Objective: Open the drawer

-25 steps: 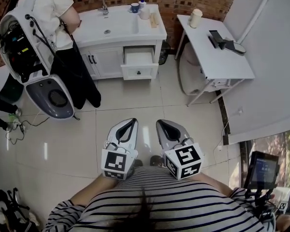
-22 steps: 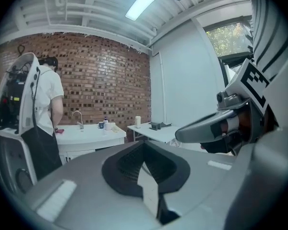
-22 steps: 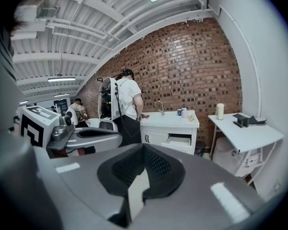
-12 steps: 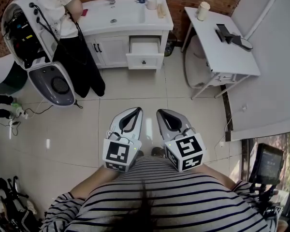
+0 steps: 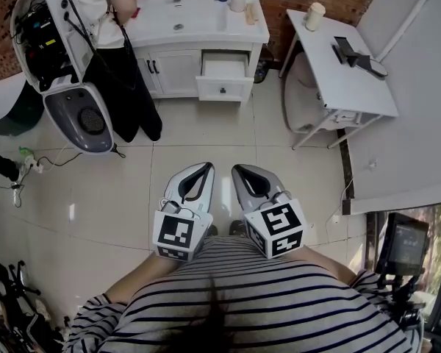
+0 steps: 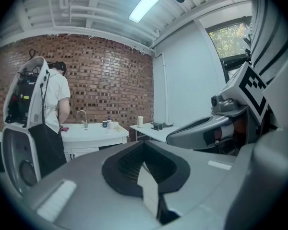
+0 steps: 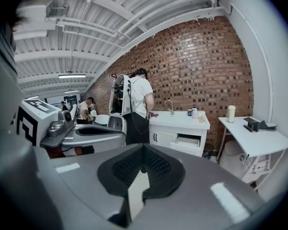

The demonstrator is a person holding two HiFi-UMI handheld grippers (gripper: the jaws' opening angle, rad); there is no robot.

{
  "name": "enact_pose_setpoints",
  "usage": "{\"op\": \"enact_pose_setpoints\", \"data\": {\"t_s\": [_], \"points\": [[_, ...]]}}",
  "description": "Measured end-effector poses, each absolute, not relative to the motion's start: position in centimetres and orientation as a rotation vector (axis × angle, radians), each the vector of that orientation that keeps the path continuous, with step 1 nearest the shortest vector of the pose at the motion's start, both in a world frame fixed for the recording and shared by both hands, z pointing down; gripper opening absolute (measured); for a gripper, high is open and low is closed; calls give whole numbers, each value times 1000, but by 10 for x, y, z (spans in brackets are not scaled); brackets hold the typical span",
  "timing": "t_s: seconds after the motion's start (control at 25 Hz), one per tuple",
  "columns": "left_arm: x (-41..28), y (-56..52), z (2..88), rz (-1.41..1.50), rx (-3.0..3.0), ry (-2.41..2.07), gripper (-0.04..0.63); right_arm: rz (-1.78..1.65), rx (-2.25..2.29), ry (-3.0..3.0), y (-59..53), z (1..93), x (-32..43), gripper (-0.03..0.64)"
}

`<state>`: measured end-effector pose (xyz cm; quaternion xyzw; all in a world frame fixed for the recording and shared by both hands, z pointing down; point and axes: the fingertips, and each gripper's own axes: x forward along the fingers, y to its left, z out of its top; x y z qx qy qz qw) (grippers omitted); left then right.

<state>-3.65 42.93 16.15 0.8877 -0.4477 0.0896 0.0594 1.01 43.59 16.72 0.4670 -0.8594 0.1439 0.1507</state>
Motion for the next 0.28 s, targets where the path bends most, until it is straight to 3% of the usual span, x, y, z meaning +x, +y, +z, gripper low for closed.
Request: {"op": "enact_pose_setpoints", "data": {"t_s": [0.28], "points": [[-43,434,168,264,2656,-1384,14,407,1284,-2478,441,175,0,2]]}}
